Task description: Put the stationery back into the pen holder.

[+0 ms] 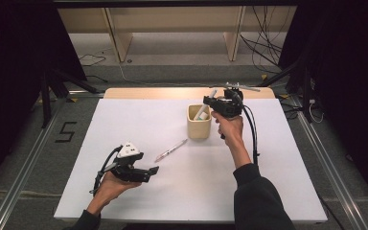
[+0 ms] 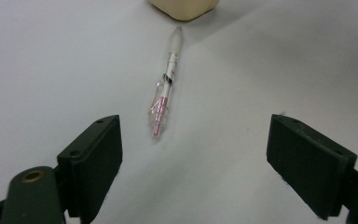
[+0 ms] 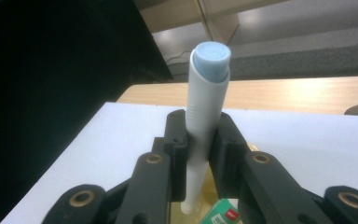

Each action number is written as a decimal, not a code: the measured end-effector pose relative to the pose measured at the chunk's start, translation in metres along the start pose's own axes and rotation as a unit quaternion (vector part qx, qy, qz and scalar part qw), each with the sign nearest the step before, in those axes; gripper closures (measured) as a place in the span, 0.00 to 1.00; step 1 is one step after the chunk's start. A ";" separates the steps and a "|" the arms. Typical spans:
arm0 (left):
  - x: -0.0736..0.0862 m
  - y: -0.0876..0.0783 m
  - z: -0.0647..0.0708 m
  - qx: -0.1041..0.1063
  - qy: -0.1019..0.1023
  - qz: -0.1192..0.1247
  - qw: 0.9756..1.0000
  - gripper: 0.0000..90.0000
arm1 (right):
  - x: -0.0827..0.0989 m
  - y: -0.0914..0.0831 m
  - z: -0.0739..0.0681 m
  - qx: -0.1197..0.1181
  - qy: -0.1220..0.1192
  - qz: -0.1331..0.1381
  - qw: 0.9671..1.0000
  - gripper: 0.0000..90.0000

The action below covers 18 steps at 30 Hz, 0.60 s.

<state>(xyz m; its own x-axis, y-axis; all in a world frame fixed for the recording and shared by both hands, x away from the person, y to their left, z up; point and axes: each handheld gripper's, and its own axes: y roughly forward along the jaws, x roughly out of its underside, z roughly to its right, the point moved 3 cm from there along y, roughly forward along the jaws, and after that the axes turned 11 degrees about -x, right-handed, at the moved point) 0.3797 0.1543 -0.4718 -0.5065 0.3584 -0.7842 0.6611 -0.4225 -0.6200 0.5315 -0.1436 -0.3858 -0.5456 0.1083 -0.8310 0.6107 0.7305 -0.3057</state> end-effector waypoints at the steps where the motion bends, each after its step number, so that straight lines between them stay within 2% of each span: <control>1: 0.000 0.000 0.000 0.000 0.000 -0.001 1.000 0.20 | 0.000 0.001 0.000 0.001 0.000 -0.002 1.000 0.87; 18: 0.000 0.001 0.000 0.001 -0.002 0.000 1.000 0.20 | 0.010 0.012 0.003 0.004 -0.002 -0.042 0.999 0.87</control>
<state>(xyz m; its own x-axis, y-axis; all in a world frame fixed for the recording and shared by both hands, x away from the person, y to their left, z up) 0.3797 0.1538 -0.4723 -0.5092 0.3554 -0.7839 0.6601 -0.4233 -0.6206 0.5355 -0.1359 -0.3991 -0.5930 0.0444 -0.8040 0.5677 0.7312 -0.3783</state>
